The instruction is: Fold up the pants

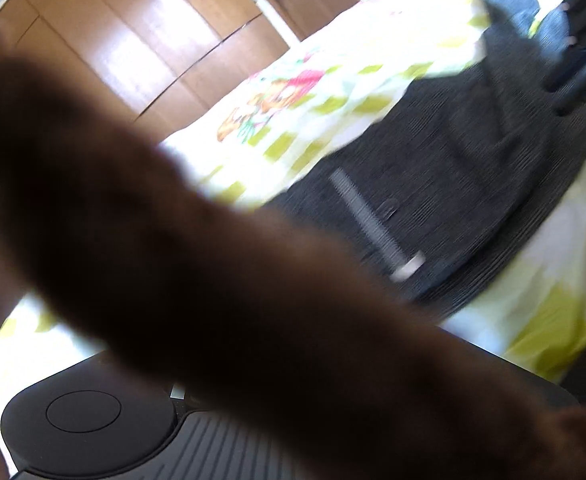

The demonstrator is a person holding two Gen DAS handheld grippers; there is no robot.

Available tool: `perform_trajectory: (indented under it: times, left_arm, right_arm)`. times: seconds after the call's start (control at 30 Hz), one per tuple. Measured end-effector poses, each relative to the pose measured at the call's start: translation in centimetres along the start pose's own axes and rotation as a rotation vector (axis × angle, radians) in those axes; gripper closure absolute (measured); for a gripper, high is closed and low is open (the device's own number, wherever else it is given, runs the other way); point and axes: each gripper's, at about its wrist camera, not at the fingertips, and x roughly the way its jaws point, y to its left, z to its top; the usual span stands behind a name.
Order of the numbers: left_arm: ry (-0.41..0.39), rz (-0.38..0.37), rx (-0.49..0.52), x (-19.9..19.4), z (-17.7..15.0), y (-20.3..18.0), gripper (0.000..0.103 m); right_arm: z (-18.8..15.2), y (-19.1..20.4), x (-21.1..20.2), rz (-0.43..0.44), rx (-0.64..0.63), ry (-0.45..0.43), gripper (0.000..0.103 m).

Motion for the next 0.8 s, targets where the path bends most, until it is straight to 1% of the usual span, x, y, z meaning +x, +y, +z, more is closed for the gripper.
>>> perform_trajectory:
  times: [0.1, 0.17, 0.23, 0.3, 0.33, 0.37, 0.4, 0.47, 0.57, 0.63, 0.67, 0.73, 0.77, 0.8]
  left_arm:
    - [-0.068, -0.083, -0.03, -0.5, 2.9, -1.4, 0.071]
    - [-0.116, -0.149, -0.048, -0.4, 5.3, -3.3, 0.067]
    - [-0.161, -0.216, -0.051, 0.1, 7.9, -5.5, 0.067]
    - [-0.192, -0.278, -0.042, 0.9, 10.2, -7.8, 0.066]
    - [-0.203, -0.301, -0.03, 1.3, 11.3, -8.9, 0.065]
    - [-0.209, -0.321, -0.019, 1.9, 12.2, -10.0, 0.064]
    - [-0.213, -0.339, -0.008, 2.5, 13.0, -10.9, 0.064]
    - [-0.202, -0.368, 0.0, 3.8, 14.2, -12.3, 0.061]
    - [-0.175, -0.392, -0.005, 5.9, 15.4, -13.8, 0.06]
    - [-0.15, -0.408, -0.022, 7.1, 15.9, -14.3, 0.058]
    - [-0.138, -0.417, -0.029, 7.5, 16.2, -14.5, 0.057]
    - [-0.135, -0.425, -0.033, 7.6, 16.5, -14.7, 0.057]
    - [-0.137, -0.426, -0.032, 7.5, 16.6, -14.7, 0.056]
    - [-0.135, -0.422, -0.028, 7.4, 16.7, -14.8, 0.056]
  right_arm:
    - [-2.3, -2.9, 1.4, -0.113, -0.072, 0.053, 0.076]
    - [-3.8, -4.9, 2.7, -0.175, -0.131, 0.097, 0.076]
    - [-5.1, -6.8, 4.2, -0.203, -0.196, 0.134, 0.076]
    - [-6.1, -8.2, 5.5, -0.22, -0.276, 0.147, 0.075]
    - [-6.4, -8.9, 6.1, -0.223, -0.321, 0.151, 0.073]
    - [-6.6, -9.4, 6.8, -0.22, -0.35, 0.151, 0.068]
    - [-6.8, -9.9, 7.4, -0.209, -0.374, 0.152, 0.061]
    - [-7.1, -10.3, 9.1, -0.183, -0.442, 0.157, 0.052]
    - [-8.0, -10.4, 11.2, -0.141, -0.519, 0.149, 0.051]
    - [-8.4, -10.6, 11.8, -0.127, -0.52, 0.132, 0.051]
    - [-8.4, -10.8, 12.0, -0.132, -0.499, 0.128, 0.052]
    - [-8.3, -11.8, 12.0, -0.14, -0.406, 0.131, 0.074]
    - [-8.1, -12.3, 11.8, -0.136, -0.352, 0.128, 0.081]
    - [-7.9, -12.8, 11.3, -0.137, -0.312, 0.119, 0.081]
